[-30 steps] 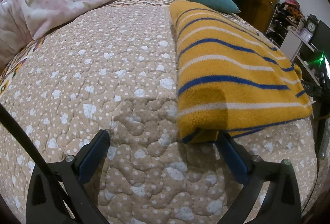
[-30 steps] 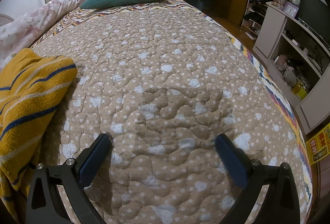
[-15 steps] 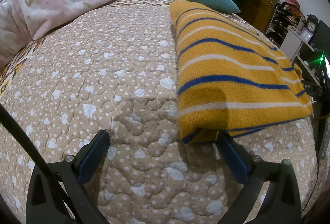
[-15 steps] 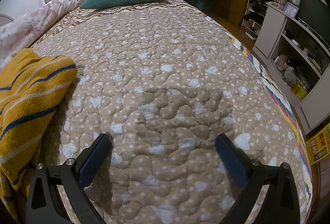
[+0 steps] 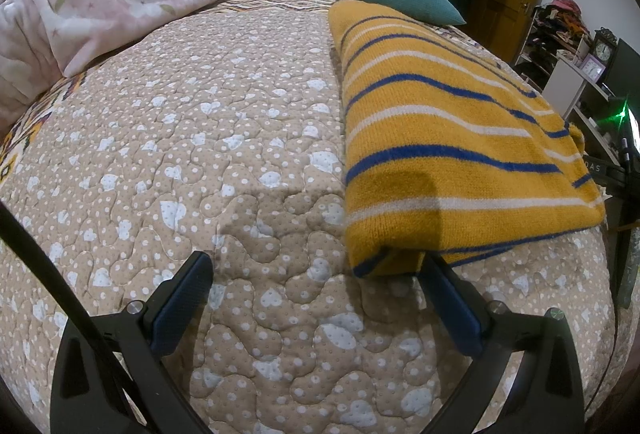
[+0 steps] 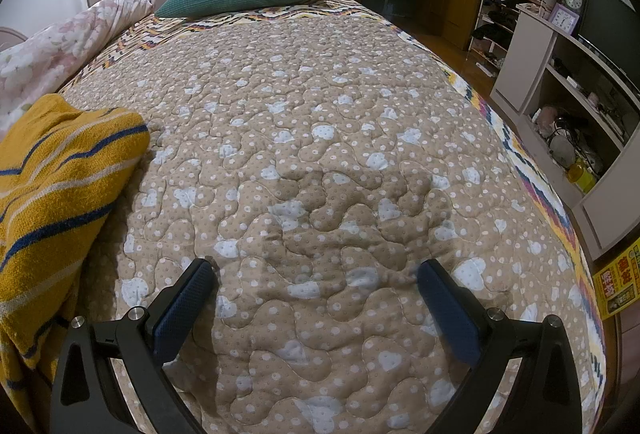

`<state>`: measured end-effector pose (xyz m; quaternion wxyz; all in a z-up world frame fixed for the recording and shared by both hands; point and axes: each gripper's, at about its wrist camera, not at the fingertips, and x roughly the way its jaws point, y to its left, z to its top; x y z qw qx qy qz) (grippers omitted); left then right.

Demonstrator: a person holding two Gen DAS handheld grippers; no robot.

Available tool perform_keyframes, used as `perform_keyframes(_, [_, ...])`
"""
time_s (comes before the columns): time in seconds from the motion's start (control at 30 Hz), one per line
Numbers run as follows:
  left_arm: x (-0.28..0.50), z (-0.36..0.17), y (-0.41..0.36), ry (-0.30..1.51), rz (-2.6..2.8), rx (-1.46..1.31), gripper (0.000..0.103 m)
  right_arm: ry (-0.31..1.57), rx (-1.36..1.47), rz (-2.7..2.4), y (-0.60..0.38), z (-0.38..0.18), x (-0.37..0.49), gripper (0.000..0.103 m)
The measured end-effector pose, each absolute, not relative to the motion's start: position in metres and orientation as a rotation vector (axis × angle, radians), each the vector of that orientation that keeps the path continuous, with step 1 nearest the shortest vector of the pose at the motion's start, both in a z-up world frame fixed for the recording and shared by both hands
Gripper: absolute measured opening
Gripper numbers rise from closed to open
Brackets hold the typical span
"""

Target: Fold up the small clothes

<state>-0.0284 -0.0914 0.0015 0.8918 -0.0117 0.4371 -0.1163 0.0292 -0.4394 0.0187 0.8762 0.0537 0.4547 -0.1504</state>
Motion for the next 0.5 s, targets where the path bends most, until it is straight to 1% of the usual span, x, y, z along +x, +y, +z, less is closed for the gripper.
perform_keyframes(0.5, [-0.0279, 0.0007, -0.0931, 0.908, -0.237, -0.017, 0.103, 0.949, 0.112, -0.314, -0.4396, 0.0187, 0.0291, 0.103])
